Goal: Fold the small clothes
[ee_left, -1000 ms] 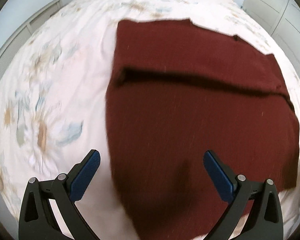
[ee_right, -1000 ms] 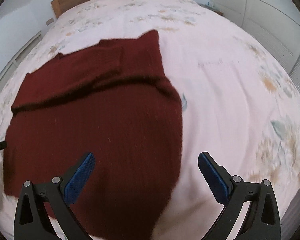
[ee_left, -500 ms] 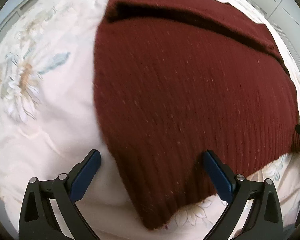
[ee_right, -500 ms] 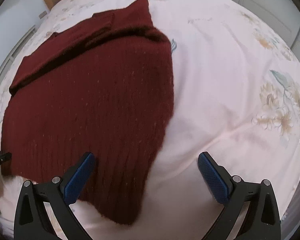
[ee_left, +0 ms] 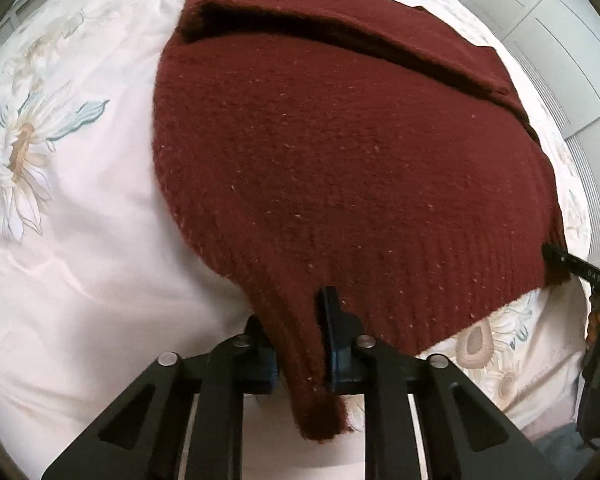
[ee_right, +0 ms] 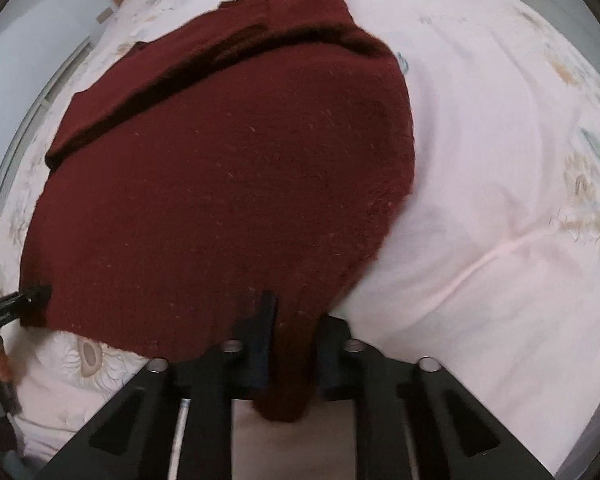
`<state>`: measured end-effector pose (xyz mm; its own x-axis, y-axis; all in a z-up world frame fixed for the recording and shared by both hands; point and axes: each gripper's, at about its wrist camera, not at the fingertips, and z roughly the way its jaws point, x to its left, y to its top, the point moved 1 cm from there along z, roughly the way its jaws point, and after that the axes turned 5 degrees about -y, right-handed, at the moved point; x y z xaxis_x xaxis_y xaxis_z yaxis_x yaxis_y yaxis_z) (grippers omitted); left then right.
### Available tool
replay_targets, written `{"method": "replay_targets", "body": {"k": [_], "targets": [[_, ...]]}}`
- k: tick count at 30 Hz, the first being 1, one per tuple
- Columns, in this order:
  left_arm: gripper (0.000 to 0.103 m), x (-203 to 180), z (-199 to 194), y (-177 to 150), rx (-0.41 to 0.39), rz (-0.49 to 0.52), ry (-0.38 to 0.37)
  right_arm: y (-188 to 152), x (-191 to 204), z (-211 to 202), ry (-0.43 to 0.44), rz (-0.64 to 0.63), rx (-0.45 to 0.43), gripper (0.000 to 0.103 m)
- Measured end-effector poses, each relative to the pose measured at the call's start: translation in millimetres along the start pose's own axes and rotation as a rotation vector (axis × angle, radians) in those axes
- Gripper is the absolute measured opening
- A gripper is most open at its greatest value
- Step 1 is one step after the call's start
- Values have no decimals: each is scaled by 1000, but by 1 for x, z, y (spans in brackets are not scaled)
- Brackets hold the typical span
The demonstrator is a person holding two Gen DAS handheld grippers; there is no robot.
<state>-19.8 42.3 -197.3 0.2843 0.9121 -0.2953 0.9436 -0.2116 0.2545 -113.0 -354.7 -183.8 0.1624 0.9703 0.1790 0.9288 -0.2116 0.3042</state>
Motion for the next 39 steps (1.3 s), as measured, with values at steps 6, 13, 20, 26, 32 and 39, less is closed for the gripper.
{"method": "replay_targets", "body": {"k": [6,13,20,26,32,39], "targets": [[10,-11,-23,16,-50,-8,-44,18,1,-30,44,19,-70,13],[10,-15,-63,49,-132,-36,-90,55,1,-68,58,71,-204,13],[10,-9,-105,102,-233,-82,-82,108,5,-92,74,88,-304,13],[10,-5,-121,158,-295,-85,-39,166,7,-94,79,116,-363,13],[10,1,-111,217,-308,-101,-1,223,15,-77,64,121,-370,13],[10,8,-60,257,-254,-104,65,269,20,-31,8,107,-299,13]]}}
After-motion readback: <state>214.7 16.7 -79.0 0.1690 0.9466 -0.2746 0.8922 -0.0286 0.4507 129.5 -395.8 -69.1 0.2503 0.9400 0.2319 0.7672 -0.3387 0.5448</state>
